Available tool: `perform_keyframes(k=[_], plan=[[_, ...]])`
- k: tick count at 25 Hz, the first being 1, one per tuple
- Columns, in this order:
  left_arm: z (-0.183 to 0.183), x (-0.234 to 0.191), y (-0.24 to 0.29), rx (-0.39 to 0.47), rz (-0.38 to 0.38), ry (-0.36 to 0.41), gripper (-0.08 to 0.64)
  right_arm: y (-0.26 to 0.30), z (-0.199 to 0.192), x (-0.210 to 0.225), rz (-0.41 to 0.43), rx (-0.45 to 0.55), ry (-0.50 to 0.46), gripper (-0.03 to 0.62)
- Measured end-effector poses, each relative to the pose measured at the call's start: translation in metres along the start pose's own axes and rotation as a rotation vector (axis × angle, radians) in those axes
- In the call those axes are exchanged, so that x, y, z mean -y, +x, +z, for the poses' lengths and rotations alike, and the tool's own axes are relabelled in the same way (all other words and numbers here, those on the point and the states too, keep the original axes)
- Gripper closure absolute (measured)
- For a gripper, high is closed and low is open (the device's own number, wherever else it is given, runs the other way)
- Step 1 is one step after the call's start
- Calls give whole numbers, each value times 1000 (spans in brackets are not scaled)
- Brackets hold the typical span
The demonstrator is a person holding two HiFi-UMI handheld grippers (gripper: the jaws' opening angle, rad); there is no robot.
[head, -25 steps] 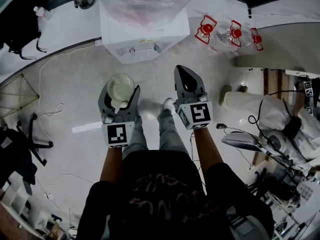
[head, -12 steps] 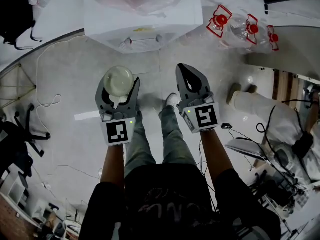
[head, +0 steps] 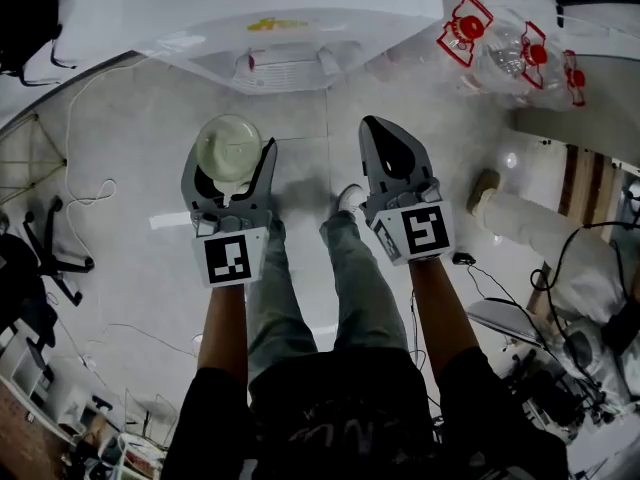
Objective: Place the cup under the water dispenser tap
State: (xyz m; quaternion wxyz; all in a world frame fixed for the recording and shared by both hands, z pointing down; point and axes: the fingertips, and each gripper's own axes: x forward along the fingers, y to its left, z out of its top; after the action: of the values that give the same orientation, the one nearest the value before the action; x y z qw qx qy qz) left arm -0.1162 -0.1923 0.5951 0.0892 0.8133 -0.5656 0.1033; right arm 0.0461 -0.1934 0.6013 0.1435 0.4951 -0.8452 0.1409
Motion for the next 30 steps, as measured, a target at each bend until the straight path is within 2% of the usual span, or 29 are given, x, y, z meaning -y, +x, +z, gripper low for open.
perform_keyframes(k=[8,14,18,23,30], plan=[[-41,-2,27,32,26,-20,206,22,-44,20,1,28,3,577],[-75,-5,55,46,33,16,206,45,-78,28,15,34,-13,577],[-99,-8,71,54,33,12,206,59,-100,34,18,46,-9,577],[-135,-11,93,28,28,60,207,77,-123,42,30,58,-20,578],[-158,-19,123,44,45,77,206,97,-148,50,44,69,-34,577]])
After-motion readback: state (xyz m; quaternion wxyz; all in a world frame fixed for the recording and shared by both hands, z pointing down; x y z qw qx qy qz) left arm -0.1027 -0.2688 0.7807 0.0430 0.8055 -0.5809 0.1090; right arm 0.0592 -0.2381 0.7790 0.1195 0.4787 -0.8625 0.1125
